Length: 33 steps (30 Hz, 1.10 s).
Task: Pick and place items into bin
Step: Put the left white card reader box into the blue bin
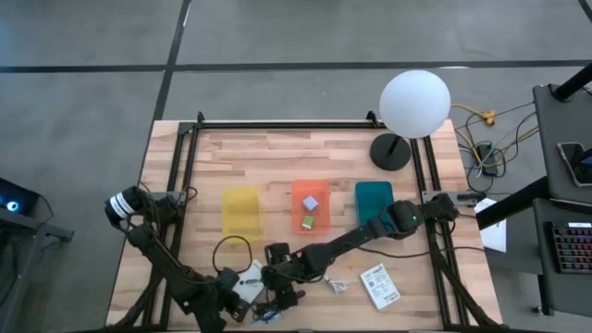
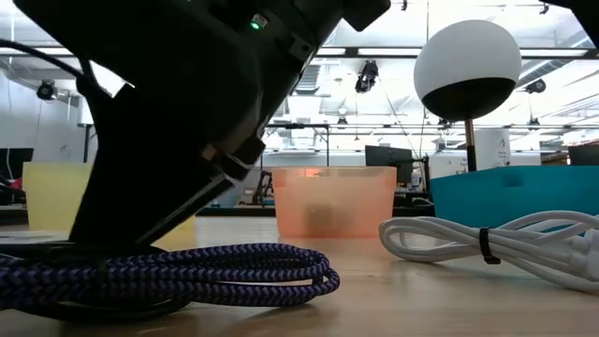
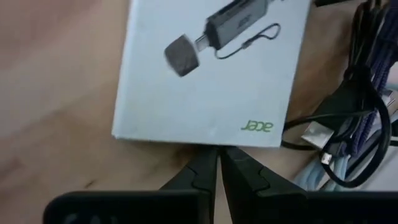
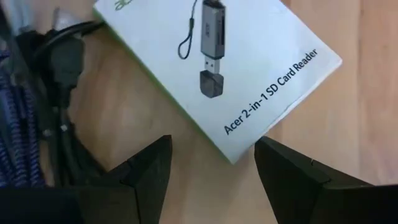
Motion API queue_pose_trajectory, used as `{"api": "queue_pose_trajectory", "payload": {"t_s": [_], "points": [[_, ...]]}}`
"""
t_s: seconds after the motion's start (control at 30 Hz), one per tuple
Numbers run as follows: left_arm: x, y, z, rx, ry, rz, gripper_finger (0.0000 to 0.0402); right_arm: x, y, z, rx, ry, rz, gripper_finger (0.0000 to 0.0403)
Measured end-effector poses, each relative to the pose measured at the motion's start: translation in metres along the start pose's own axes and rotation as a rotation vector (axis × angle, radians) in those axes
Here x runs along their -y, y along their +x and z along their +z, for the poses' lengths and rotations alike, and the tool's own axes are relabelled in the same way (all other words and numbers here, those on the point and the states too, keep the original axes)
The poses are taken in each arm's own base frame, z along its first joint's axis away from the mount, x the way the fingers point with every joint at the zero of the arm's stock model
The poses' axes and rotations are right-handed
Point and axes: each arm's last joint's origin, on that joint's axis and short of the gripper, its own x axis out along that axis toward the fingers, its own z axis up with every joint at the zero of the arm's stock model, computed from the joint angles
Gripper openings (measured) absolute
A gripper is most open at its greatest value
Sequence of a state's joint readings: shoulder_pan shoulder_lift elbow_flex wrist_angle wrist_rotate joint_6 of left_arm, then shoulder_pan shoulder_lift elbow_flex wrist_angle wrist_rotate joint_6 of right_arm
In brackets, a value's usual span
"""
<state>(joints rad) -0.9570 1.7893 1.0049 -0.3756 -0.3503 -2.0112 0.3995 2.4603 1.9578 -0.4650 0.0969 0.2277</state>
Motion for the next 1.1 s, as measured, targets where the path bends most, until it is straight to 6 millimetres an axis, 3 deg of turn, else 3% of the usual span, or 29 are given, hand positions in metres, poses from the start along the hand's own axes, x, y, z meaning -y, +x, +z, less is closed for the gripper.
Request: {"api": "queue_pose_trajectory", "payload": {"t_s": [0.43,0.8,1.1], "points": [[0.036,-0.015,0.005,0.108,0.224,-0.122,0.0008,0.001,-0.002,0.000,-0.009,0.061,-0.008,0.0215],[0.050,-0.027,0.011,0.296,0.383,-0.139,0.0008,0.002,-0.010,0.002,-0.021,0.059,-0.021,0.0215],[0.061,-0.023,0.024,0.397,0.591,-0.141,0.0008,0.002,-0.013,0.002,-0.021,0.049,-0.030,0.0215]]}}
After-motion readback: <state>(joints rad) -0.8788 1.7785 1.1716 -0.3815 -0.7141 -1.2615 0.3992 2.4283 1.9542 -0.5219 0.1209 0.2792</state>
